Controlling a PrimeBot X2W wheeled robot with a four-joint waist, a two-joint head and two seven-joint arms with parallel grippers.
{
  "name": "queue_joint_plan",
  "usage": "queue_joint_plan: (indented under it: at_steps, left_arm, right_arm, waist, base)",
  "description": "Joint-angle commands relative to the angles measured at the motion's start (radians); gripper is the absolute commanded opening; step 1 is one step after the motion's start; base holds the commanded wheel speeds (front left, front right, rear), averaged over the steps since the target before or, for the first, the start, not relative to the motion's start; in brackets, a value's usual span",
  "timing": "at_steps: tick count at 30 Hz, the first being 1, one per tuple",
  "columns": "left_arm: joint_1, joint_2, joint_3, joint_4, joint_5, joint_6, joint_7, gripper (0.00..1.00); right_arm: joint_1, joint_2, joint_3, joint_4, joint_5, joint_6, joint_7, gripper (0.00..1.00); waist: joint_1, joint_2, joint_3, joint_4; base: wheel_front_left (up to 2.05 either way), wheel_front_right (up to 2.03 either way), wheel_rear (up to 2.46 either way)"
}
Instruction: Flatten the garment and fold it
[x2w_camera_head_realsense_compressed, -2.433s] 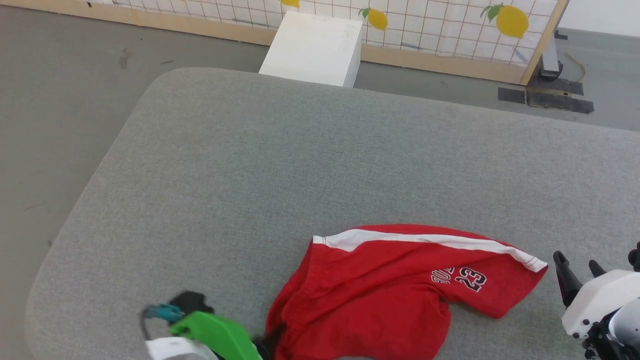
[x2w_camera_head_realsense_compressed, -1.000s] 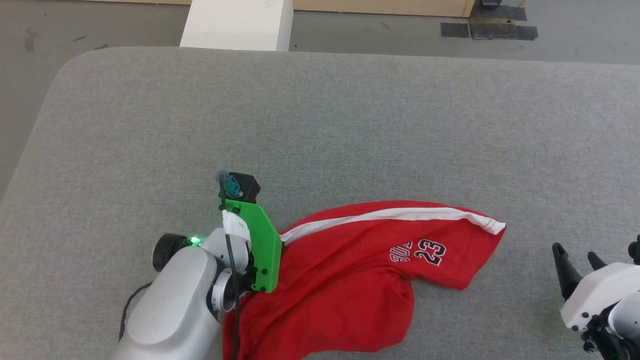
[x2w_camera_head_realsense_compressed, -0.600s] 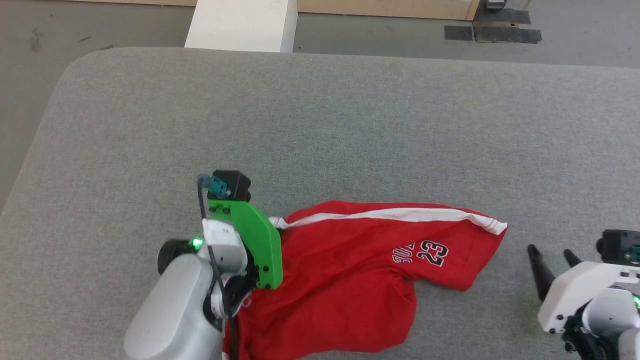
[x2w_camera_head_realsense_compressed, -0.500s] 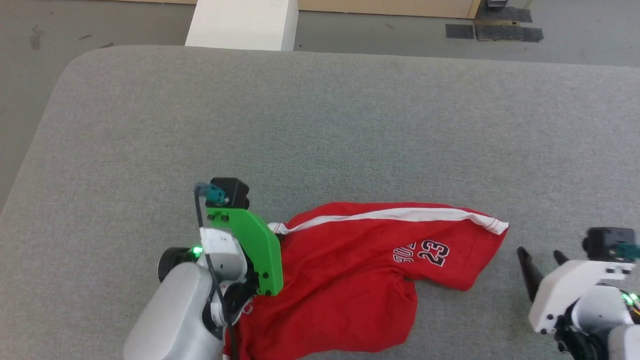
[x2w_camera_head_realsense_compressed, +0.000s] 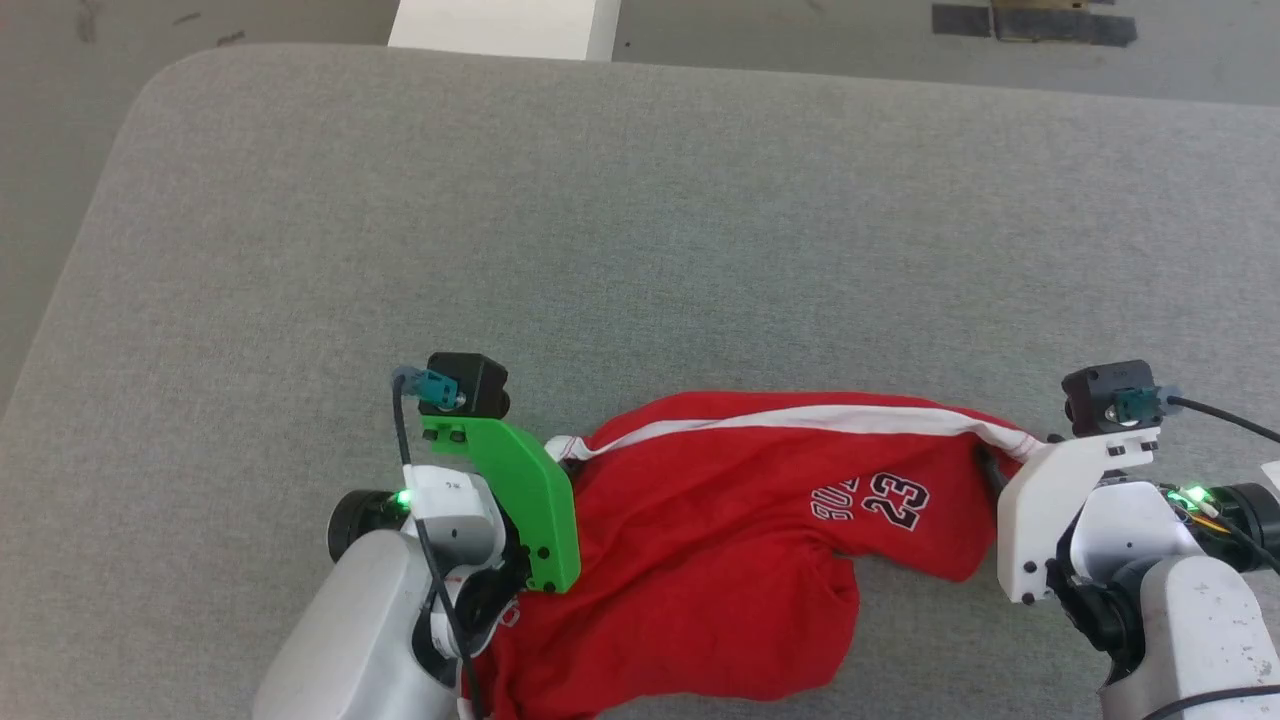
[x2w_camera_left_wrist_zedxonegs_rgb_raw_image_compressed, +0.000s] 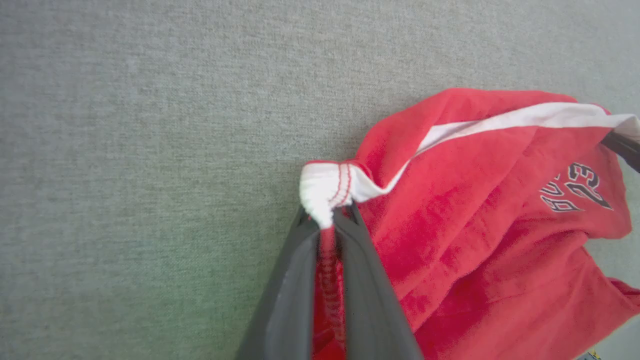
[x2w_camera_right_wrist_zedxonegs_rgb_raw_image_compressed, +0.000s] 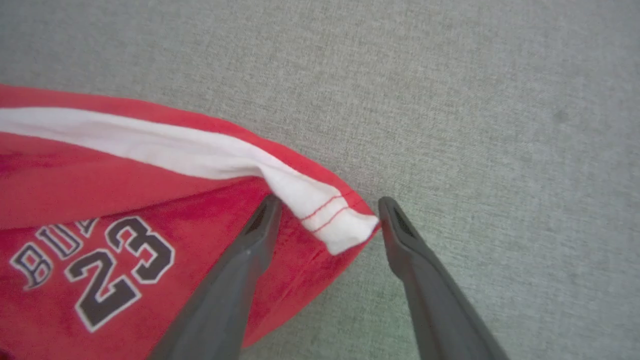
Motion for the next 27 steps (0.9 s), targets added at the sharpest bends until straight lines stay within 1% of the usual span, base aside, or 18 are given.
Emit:
queue_joint_plan:
  at_steps: [1, 2, 3, 4, 11, 14, 17, 23, 27]
  left_arm:
    - [-0.008, -0.006, -0.001, -0.002, -0.003, 0.003, -0.009, 0.00]
    - [-0.009, -0.007, -0.001, -0.002, -0.004, 0.003, -0.011, 0.00]
    - [-0.010, -0.007, -0.001, -0.002, -0.004, 0.003, -0.013, 0.00]
    - [-0.010, -0.008, -0.001, -0.001, -0.005, 0.003, -0.018, 0.00]
    - [-0.005, -0.023, 0.020, 0.000, -0.032, -0.004, -0.062, 0.00]
    - [-0.011, -0.054, 0.067, -0.012, -0.096, -0.021, -0.105, 0.00]
    - [-0.037, -0.058, 0.099, -0.020, -0.128, -0.032, -0.118, 0.00]
    - [-0.176, -0.040, 0.166, -0.026, -0.155, -0.041, -0.133, 0.00]
    - [-0.301, -0.015, 0.198, 0.010, -0.148, -0.041, -0.132, 0.00]
  right_arm:
    - [-0.018, -0.002, 0.001, 0.005, -0.008, -0.001, 0.007, 1.00]
    - [-0.020, -0.002, -0.001, 0.008, -0.006, -0.001, 0.011, 1.00]
    - [-0.022, -0.002, -0.002, 0.008, -0.005, -0.001, 0.012, 0.30]
    - [-0.025, -0.002, -0.002, 0.008, -0.003, -0.001, 0.010, 0.00]
    - [-0.023, -0.002, 0.014, -0.014, 0.038, -0.001, -0.002, 0.00]
    - [-0.032, -0.012, 0.033, -0.057, 0.135, -0.001, 0.029, 0.00]
    - [-0.065, -0.021, 0.027, -0.105, 0.248, -0.001, 0.070, 0.00]
    - [-0.220, -0.086, -0.013, -0.190, 0.401, -0.001, 0.170, 0.00]
    - [-0.360, -0.123, -0.022, -0.189, 0.449, -0.001, 0.209, 0.00]
  waist:
    - [0.0000, 0.0000, 0.008, 0.006]
    - [0.0000, 0.0000, 0.010, 0.007]
    - [0.0000, 0.0000, 0.011, 0.007]
    - [0.0000, 0.0000, 0.011, 0.005]
    - [0.0000, 0.0000, -0.025, -0.014]
    - [0.0000, 0.0000, -0.066, -0.027]
    - [0.0000, 0.0000, -0.095, -0.036]
    - [0.0000, 0.0000, -0.122, -0.059]
    - [0.0000, 0.0000, -0.107, -0.075]
  base:
    - [0.00, 0.00, 0.00]
    - [0.00, 0.00, 0.00]
    - [0.00, 0.00, 0.00]
    - [0.00, 0.00, 0.00]
    - [0.00, 0.00, 0.00]
    - [0.00, 0.00, 0.00]
    - [0.00, 0.00, 0.00]
    - [0.00, 0.00, 0.00]
    - [0.00, 0.00, 0.00]
